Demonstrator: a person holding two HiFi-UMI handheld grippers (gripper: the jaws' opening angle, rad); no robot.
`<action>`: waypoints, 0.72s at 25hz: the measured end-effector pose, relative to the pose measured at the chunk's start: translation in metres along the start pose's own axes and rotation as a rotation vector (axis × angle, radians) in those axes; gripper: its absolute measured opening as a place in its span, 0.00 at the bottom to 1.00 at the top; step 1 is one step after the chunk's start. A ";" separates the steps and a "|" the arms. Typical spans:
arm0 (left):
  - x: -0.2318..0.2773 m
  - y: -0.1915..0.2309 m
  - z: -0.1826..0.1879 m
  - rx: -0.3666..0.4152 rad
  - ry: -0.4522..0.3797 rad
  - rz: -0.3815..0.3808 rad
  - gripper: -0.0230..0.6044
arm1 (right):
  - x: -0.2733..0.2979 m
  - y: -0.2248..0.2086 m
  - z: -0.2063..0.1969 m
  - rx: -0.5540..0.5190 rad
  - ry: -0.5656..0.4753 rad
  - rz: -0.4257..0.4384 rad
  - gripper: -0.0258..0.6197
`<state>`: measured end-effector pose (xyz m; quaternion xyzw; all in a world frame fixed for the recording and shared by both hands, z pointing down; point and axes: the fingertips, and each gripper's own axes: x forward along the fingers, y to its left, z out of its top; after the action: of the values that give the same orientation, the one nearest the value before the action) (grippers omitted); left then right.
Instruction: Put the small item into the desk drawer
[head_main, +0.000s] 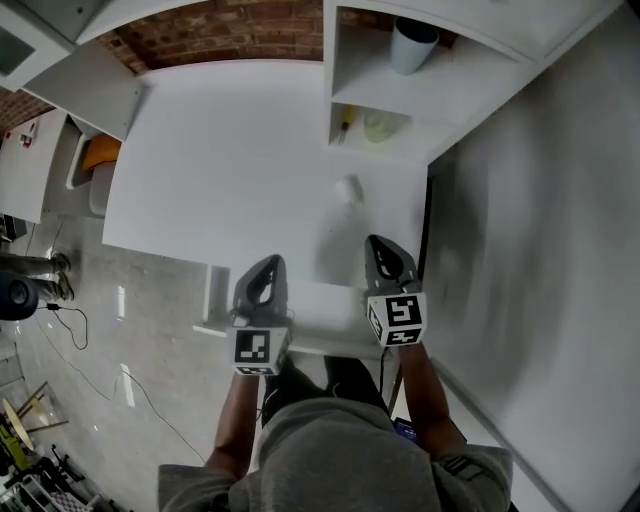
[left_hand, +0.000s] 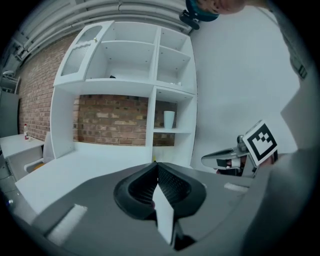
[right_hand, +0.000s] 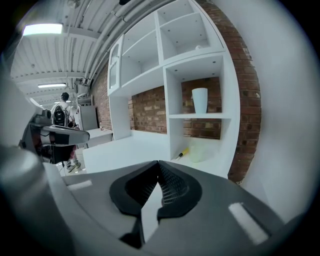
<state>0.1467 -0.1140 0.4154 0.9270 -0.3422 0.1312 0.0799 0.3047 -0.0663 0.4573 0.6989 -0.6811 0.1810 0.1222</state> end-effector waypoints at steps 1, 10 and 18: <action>0.001 -0.002 -0.002 -0.006 0.010 0.005 0.06 | 0.002 -0.003 -0.002 0.002 0.015 0.005 0.04; 0.025 -0.002 -0.042 -0.049 0.087 0.028 0.06 | 0.041 -0.020 -0.038 0.011 0.109 0.036 0.04; 0.033 0.002 -0.071 -0.085 0.127 0.040 0.06 | 0.087 -0.026 -0.065 0.044 0.178 0.057 0.31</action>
<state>0.1560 -0.1188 0.4925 0.9055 -0.3603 0.1766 0.1382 0.3257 -0.1172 0.5542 0.6627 -0.6831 0.2607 0.1618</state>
